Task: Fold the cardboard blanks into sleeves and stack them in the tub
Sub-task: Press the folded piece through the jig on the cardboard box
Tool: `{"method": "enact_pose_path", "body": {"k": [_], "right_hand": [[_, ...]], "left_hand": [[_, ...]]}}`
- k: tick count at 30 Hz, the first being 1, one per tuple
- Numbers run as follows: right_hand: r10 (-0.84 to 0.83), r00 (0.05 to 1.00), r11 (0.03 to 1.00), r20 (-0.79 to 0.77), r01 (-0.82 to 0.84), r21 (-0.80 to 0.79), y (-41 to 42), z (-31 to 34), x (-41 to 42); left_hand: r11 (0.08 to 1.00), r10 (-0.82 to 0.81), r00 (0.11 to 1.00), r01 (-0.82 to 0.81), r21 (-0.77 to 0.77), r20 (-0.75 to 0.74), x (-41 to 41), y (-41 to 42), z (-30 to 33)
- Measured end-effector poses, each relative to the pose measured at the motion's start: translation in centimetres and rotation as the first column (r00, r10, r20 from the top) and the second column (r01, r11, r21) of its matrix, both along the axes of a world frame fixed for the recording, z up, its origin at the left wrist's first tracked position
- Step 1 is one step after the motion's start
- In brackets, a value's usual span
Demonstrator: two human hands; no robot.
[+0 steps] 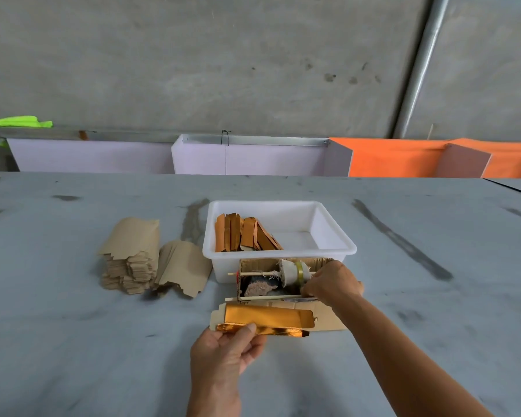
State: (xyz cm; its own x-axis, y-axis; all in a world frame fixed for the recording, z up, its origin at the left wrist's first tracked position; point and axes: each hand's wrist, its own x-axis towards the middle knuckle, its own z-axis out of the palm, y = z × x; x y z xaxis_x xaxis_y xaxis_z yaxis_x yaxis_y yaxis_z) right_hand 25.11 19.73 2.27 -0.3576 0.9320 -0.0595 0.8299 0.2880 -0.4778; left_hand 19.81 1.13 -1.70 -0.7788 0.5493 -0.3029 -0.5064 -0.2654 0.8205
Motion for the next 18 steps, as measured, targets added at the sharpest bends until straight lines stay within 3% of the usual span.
{"method": "enact_pose_path", "body": {"k": [7,10,18], "right_hand": [[0.018,0.993,0.991,-0.114,-0.033,-0.129,0.2,1.4,-0.2],[0.087,0.995,0.983,-0.057,-0.095,-0.159,0.2,2.3,-0.5],[-0.008,0.978,0.943,-0.207,-0.062,-0.327,-0.3,2.9,0.2]], "left_hand": [[0.999,-0.025,0.999,0.024,-0.042,-0.02,1.0,1.1,-0.4],[0.999,-0.021,1.0,0.021,-0.037,-0.014,1.7,2.2,-0.6],[0.998,0.001,0.995,-0.006,-0.055,-0.098,2.0,4.0,-1.0]]}}
